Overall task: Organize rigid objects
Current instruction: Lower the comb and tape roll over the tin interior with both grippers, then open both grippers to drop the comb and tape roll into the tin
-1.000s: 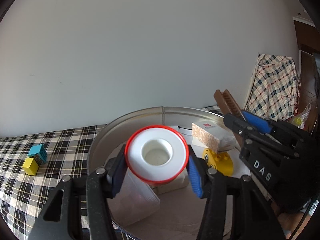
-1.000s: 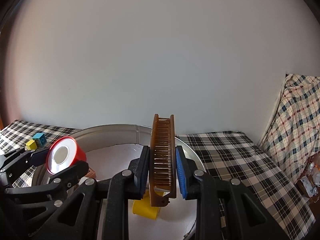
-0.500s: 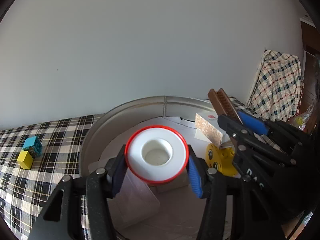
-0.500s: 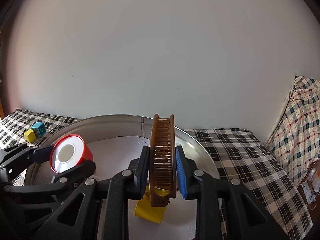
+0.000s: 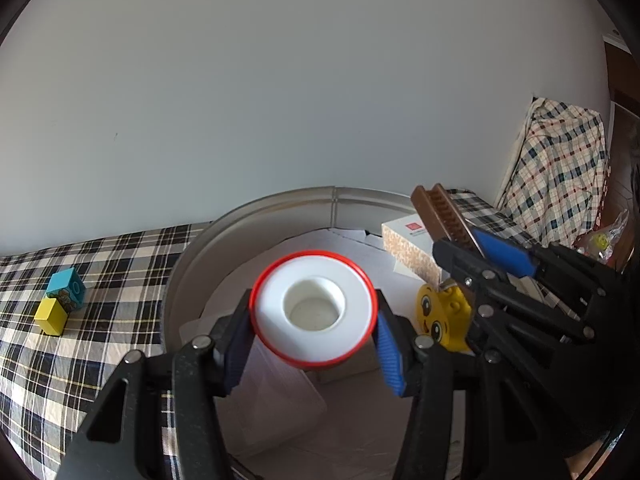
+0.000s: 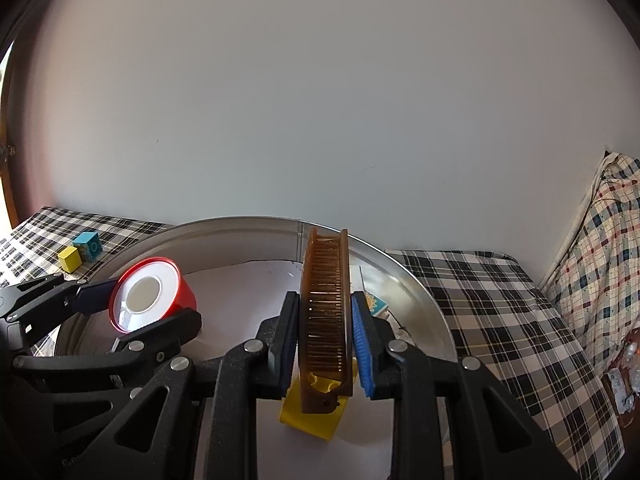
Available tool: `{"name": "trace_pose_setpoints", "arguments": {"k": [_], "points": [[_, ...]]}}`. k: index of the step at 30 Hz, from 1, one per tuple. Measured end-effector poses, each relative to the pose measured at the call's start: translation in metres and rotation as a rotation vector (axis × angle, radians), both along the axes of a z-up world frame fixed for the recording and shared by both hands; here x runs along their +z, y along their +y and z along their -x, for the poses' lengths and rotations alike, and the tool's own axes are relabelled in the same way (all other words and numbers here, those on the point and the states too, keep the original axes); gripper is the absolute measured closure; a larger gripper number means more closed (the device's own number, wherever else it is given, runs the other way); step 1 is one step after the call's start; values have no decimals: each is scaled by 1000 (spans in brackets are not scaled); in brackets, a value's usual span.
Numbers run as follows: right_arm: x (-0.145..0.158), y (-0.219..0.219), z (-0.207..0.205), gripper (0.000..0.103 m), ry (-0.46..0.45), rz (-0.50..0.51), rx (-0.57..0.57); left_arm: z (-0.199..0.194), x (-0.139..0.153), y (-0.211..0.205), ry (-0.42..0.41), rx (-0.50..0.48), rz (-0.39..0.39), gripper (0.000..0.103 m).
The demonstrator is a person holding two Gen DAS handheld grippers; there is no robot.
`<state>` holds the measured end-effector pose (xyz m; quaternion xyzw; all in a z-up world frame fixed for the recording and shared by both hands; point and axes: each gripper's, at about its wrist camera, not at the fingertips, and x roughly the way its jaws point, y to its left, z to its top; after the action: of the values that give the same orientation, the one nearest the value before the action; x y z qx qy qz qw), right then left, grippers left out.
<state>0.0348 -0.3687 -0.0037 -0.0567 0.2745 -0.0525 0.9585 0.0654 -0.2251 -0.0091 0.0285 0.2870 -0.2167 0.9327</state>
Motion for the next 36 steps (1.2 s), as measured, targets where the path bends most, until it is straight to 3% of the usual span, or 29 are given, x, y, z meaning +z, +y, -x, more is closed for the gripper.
{"name": "trace_pose_setpoints", "arguments": {"k": [25,30,31,33,34,35,36], "points": [[0,0,-3,75,15,-2,-9,-2,0,-1,1,5,-16,49],[5,-10,2,75,4,-52,-26,-1,-1,-4,7,3,-26,49],[8,-15,4,73,-10,-78,-39,-1,-1,-5,12,3,-27,49],[11,-25,6,54,-32,-122,-74,-3,0,-8,36,2,-26,49],[13,-32,9,36,-55,-153,-104,-4,0,-9,47,0,-29,48],[16,-37,13,26,-82,-182,-126,-7,-1,-11,66,-1,-37,48],[19,-45,19,24,-129,-230,-145,-7,-1,-13,65,-6,-41,43]]}}
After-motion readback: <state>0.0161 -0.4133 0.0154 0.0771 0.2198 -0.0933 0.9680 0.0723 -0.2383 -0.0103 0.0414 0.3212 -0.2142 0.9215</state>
